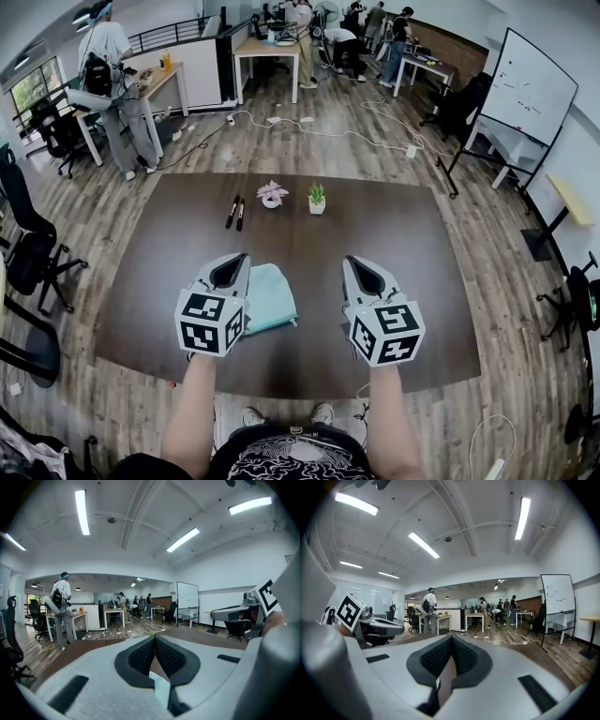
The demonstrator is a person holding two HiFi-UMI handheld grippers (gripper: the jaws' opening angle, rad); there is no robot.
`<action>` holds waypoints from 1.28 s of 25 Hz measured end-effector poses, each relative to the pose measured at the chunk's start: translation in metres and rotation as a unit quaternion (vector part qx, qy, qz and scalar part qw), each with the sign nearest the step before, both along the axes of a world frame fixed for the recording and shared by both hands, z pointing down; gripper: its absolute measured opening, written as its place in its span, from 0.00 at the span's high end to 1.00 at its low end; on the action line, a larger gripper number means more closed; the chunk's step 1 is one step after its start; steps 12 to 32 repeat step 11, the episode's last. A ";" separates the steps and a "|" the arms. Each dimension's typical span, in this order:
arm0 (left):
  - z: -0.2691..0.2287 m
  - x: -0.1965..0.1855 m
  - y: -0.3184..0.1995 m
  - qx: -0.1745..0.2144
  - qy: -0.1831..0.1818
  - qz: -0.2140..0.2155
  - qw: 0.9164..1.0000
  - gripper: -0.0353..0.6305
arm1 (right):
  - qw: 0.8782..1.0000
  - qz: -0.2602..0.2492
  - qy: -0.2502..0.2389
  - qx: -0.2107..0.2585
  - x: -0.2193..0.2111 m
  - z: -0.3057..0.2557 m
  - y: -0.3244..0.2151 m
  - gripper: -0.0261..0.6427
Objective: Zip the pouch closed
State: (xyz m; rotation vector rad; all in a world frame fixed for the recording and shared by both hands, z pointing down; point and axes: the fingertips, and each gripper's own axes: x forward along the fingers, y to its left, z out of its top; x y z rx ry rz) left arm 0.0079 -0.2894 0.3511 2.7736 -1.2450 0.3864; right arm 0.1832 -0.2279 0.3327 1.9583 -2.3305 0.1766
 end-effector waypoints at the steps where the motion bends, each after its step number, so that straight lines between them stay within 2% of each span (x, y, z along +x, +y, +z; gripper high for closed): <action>1: 0.000 0.000 0.000 0.000 0.000 0.000 1.000 0.93 | 1.000 -0.001 0.001 0.001 0.000 -0.001 0.000 0.96; 32: 0.004 0.001 0.004 -0.008 -0.001 0.003 1.000 0.93 | 1.000 -0.002 0.000 -0.003 -0.001 0.002 0.003 0.96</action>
